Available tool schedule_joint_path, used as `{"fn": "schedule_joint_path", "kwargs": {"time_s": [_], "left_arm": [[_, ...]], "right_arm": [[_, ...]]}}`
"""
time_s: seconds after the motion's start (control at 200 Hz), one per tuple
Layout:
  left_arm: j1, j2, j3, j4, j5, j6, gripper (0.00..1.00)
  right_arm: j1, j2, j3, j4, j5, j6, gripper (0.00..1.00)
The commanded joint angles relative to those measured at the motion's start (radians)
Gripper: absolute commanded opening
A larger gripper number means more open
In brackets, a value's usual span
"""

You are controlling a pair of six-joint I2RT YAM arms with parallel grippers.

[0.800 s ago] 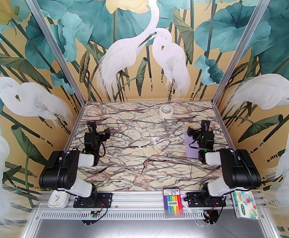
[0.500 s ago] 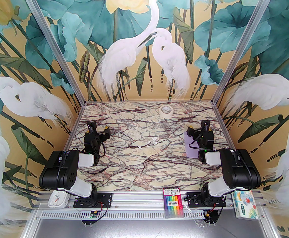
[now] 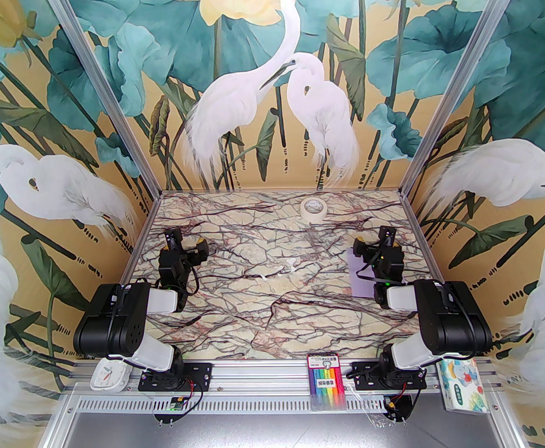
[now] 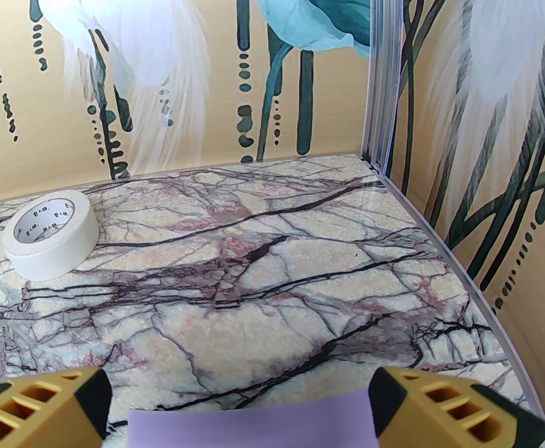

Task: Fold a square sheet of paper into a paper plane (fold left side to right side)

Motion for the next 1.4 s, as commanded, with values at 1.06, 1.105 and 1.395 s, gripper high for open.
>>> {"fn": "schedule_joint_path", "kwargs": {"time_s": [1.06,1.105,1.395], "left_arm": [[0.004,-0.262,0.684,-1.409,0.111,-0.472,1.0],[0.004,-0.262,0.679,-1.407,0.148,-0.497,1.0],[-0.011,-0.291,0.616,-1.324,0.368,-0.575,0.99]], "right_arm": [[-0.096,-0.25,0.511,-1.28,0.141,0.497,0.99],[-0.138,-0.239,0.5,-1.272,0.01,0.522,1.0],[-0.173,-0.011,0.585,-1.427,-0.101,0.498,0.17]]}}
